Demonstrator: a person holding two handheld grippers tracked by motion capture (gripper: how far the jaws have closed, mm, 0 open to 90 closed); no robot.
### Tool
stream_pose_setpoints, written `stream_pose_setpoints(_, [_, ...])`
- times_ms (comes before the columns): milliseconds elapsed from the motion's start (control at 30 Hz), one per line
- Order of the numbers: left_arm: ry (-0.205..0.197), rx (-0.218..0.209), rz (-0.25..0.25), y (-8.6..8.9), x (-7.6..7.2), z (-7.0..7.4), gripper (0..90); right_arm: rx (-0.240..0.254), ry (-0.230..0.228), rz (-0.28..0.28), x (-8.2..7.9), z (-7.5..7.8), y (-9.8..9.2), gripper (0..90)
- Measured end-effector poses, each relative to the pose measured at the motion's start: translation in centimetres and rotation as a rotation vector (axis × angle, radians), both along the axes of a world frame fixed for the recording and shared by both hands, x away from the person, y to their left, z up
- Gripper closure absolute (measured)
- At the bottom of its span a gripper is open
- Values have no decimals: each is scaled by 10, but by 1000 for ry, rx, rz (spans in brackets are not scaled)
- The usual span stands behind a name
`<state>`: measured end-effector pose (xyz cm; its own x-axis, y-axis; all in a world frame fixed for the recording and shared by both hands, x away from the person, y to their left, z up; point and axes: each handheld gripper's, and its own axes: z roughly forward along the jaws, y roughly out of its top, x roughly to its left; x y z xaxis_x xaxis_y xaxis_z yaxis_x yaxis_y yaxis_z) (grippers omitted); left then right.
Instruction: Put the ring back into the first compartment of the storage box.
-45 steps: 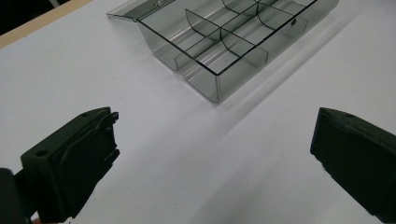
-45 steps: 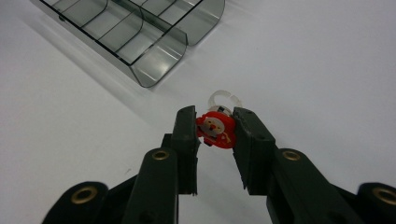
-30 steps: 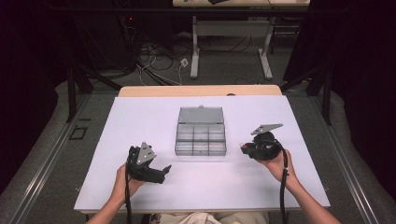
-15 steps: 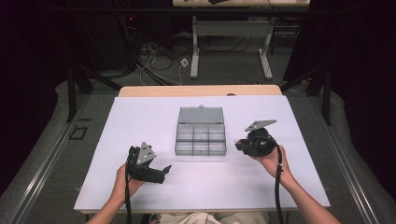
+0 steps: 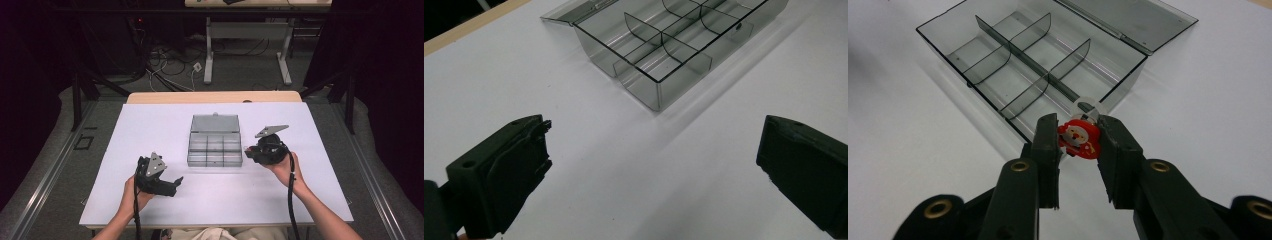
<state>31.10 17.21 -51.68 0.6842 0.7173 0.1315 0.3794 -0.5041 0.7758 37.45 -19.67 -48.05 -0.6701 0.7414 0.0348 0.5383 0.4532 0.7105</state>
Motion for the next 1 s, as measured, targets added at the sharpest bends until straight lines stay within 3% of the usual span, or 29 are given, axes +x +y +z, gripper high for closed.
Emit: stream_pose_setpoints(1000, [-1, 3, -1, 0, 0, -1, 0, 14, -11, 61, 17, 1, 41, 715])
